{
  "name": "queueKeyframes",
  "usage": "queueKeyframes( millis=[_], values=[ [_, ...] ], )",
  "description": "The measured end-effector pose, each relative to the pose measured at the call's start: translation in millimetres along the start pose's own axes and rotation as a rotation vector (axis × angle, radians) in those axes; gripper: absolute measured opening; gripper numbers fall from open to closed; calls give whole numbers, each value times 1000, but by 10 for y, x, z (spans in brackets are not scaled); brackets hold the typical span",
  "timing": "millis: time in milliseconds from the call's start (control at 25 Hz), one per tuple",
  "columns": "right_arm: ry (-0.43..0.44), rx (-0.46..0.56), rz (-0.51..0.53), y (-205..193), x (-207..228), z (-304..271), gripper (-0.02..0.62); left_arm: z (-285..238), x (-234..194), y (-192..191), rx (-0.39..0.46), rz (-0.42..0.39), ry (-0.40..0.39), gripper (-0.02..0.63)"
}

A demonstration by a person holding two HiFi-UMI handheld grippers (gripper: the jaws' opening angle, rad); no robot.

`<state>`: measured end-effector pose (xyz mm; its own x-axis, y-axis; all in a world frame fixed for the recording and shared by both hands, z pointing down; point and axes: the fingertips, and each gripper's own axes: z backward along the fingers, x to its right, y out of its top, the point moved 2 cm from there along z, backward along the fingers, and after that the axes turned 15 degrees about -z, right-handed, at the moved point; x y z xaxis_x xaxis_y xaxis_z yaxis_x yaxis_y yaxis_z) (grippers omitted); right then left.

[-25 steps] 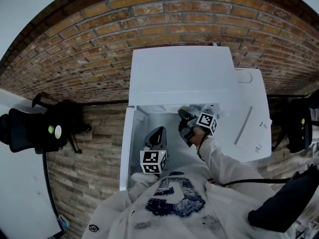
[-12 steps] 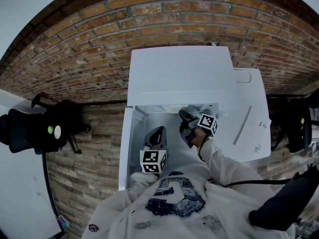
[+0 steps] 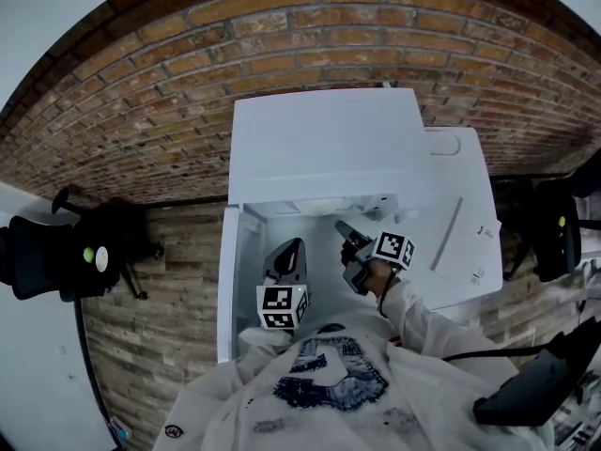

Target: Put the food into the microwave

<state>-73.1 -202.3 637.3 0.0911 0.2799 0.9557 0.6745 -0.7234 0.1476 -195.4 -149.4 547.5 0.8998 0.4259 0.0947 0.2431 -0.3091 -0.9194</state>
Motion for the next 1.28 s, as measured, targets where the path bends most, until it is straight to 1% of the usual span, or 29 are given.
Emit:
queueKeyframes(
  millis=[120, 360, 480, 640, 880, 1040, 1120, 1280],
  values=[
    [-20, 3, 154, -36, -156, 151, 100, 43, 19, 91, 18, -18, -6, 8],
    [-57, 46, 475, -114, -524, 450, 54, 144, 29, 298, 55, -45, -7, 8],
    [-57, 60, 623, -235, -748, 587, 38, 212, 14, 406, 69, -52, -2, 8],
    [-64, 120, 794, -359, -1024, 793, 23, 281, -14, 544, 85, -58, 1, 8],
    [-63, 177, 960, -486, -1356, 1036, 17, 407, 1, 760, 118, -83, 18, 8],
    [-66, 216, 1053, -541, -1494, 1124, 15, 499, 6, 822, 129, -102, 32, 8],
    [-63, 227, 1082, -556, -1532, 1132, 15, 520, 5, 822, 129, -103, 38, 8],
    [-70, 226, 1105, -584, -1532, 1123, 14, 529, 9, 818, 129, -105, 41, 8]
  ],
)
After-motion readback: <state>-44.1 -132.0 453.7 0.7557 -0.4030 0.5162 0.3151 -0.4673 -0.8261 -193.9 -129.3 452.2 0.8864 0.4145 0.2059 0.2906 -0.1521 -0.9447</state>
